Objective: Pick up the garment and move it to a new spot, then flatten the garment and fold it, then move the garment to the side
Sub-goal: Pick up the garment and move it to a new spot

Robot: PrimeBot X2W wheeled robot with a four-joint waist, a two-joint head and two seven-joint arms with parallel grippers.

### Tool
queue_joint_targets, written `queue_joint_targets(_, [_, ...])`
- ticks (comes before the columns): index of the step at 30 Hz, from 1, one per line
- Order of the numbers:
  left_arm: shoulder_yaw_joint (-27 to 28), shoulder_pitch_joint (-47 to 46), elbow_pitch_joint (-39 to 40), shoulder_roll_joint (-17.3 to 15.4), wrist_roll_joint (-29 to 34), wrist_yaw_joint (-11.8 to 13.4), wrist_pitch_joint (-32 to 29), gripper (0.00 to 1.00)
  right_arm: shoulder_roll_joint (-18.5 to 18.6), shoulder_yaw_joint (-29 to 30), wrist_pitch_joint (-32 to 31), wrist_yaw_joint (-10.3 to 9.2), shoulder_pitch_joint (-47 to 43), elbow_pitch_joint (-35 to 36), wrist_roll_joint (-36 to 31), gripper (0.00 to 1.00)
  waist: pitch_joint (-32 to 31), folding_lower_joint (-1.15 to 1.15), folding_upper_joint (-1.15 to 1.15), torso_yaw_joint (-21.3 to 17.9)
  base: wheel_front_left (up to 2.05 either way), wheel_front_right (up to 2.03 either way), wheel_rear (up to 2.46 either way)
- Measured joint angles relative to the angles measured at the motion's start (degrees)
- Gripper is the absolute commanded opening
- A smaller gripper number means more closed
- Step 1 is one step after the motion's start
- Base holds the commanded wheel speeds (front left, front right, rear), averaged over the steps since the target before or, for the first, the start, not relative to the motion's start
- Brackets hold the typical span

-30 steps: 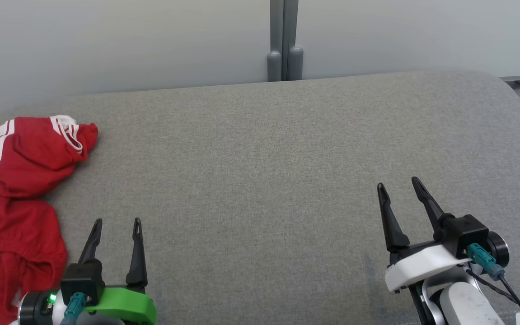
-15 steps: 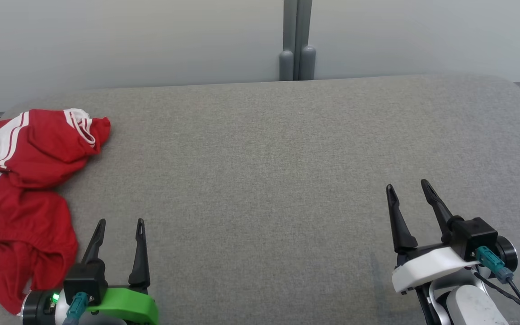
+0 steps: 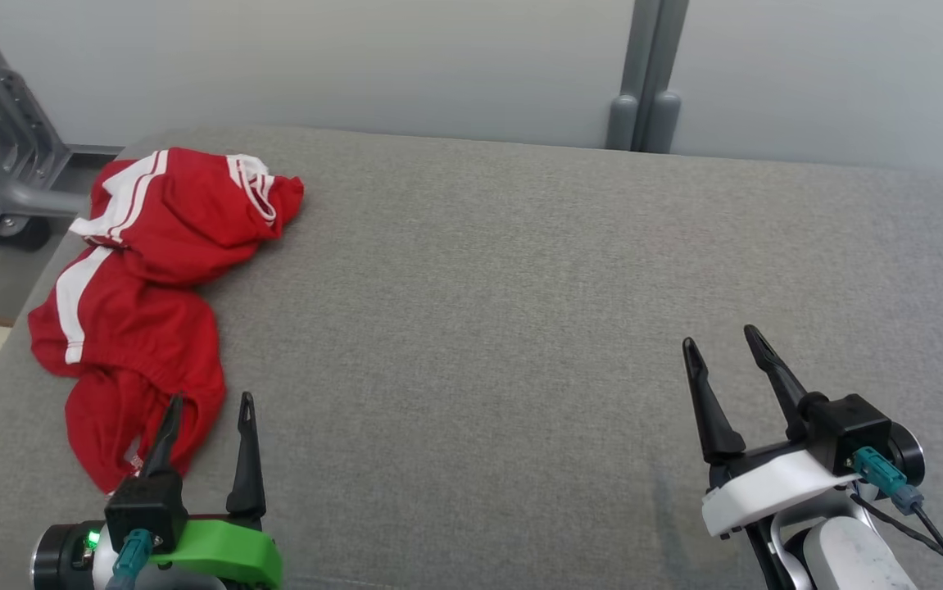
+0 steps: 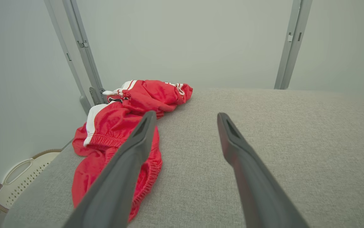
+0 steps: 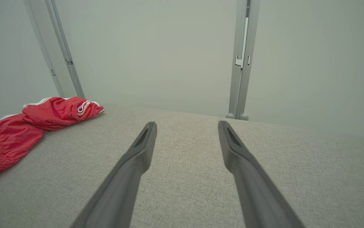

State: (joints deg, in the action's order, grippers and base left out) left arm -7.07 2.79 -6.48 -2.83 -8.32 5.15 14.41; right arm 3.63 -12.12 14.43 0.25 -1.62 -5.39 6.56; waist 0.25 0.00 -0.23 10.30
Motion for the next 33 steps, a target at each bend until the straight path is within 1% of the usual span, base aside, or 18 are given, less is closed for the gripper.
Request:
queue_joint_targets(1, [-0.04,0.01,0.01,0.01,-0.01,0.0,0.0,1.0,0.0,-0.02,0.0,0.23,0.03,0.0,-0.01,1.0,0.01,0.0,0.0,0.72,0.0,0.0,0.0])
queue_joint_targets(6, [-0.82,-0.19,-0.14,0.02,-0.01,0.01,0.01,1.0,0.03,0.54,0.0,0.21,0.27,0.05,-0.08,1.0,0.15,0.0,0.0,4.44,0.0,0.0,0.0])
queue_joint_targets(8, [-1.53,-0.65,-0.3,0.03,0.0,0.01,0.01,1.0,0.05,1.22,0.0,0.13,0.27,0.09,-0.08,1.0,0.24,0.0,0.0,5.95,0.0,0.0,0.0])
queue_joint_targets(9, [-2.23,-1.15,-0.45,0.09,-0.01,0.0,0.01,1.0,0.13,1.88,0.0,-0.29,0.26,0.18,-0.08,1.0,0.34,0.0,0.0,7.47,0.0,0.0,0.0])
queue_joint_targets(15, [-0.02,-1.36,-0.47,0.1,-0.74,0.11,0.01,1.0,-0.02,0.51,0.0,0.25,0.77,0.0,-0.41,1.0,0.79,0.0,0.0,10.83,0.0,0.0,0.0])
queue_joint_targets(18, [0.47,-1.37,-0.56,0.13,-1.13,0.14,0.01,1.0,0.0,0.67,0.0,0.24,1.3,0.02,-0.42,1.0,1.33,0.0,0.0,10.97,0.0,0.0,0.0])
queue_joint_targets(24, [1.55,-2.82,-1.72,0.16,-1.64,0.2,0.01,1.0,0.16,1.43,0.01,0.24,1.35,0.02,-0.51,1.0,2.33,0.0,0.0,9.95,0.0,0.0,0.0])
queue_joint_targets(29, [2.1,-6.82,-3.75,0.15,-2.05,0.2,0.01,1.0,0.66,2.3,0.01,0.24,2.33,0.38,-0.59,1.0,3.68,0.0,0.0,9.19,0.0,0.0,0.0])
queue_joint_targets(33, [3.42,-11.27,-5.22,-0.22,-2.64,0.19,-0.26,1.0,1.82,2.8,0.1,0.24,3.53,1.01,-0.73,1.0,5.08,0.0,0.0,8.77,0.0,0.0,0.0])
